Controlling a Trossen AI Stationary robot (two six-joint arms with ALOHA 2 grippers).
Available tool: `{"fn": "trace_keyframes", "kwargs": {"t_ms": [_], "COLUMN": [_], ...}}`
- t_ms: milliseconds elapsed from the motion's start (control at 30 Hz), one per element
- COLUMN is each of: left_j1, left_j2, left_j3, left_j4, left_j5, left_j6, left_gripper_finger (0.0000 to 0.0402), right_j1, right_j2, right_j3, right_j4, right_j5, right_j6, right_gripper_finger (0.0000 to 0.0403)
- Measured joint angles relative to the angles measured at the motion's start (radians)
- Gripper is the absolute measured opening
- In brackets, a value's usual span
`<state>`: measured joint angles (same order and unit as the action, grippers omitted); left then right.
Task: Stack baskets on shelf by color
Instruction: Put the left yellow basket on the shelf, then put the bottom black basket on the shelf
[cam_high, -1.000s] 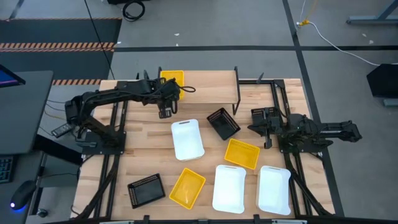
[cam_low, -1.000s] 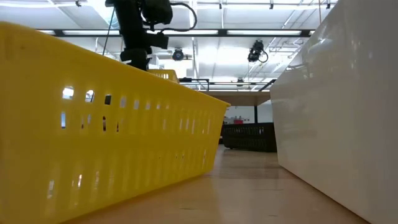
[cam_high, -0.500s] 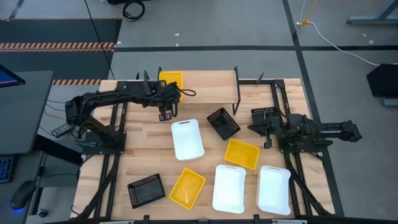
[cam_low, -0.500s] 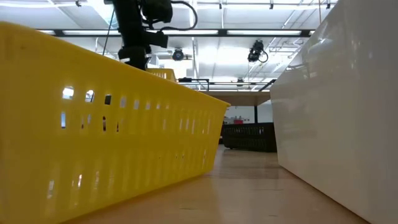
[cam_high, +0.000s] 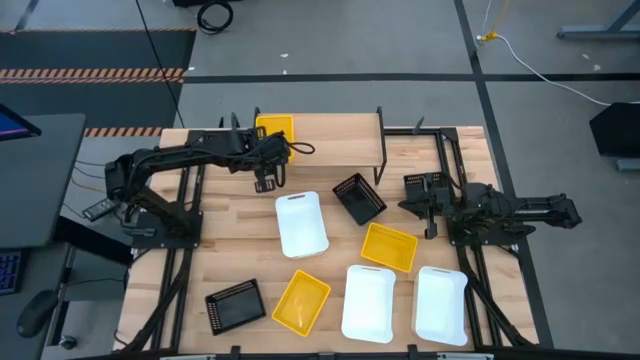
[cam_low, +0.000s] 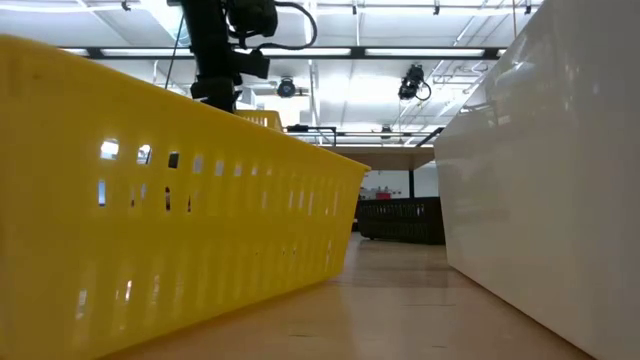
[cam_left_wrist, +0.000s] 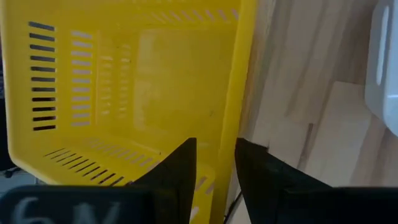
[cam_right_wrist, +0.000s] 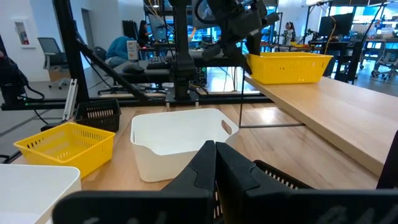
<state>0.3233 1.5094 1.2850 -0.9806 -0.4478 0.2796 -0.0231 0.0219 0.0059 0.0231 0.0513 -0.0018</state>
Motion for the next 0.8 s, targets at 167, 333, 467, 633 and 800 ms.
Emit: {"fn": "trace_keyframes", "kwargs": {"t_ms": [167, 333, 467, 633, 800], "left_j1": [-0.002, -0.011, -0.039, -0.127, -0.266], "left_j2": [-0.022, -0.040, -0.047, -0.048, -0.049], "left_j3": [0.000, 0.008, 0.048, 0.159, 0.220], "left_j4": [0.003, -0.003, -0.038, -0.072, -0.095], "left_j5": [-0.019, -0.018, -0.016, 0.004, 0.117], "left_j6": [0.016, -0.012, -0.037, -0.119, -0.193], "left_gripper_finger": [0.0117, 0.0117, 0.0117, 0.0117, 0.0117], "right_j1": [0.000, 0.000, 0.000, 0.000, 0.000], "right_j2": [0.000, 0.000, 0.000, 0.000, 0.000], "right_j3": [0.000, 0.000, 0.000, 0.000, 0.000], "right_j4": [0.000, 0.000, 0.000, 0.001, 0.000], "right_j5": [0.000, 0.000, 0.000, 0.000, 0.000], "right_j6": [0.000, 0.000, 0.001, 0.004, 0.004], "right_gripper_finger": [0.0013, 0.0013, 0.0013, 0.0013, 0.0013]}}
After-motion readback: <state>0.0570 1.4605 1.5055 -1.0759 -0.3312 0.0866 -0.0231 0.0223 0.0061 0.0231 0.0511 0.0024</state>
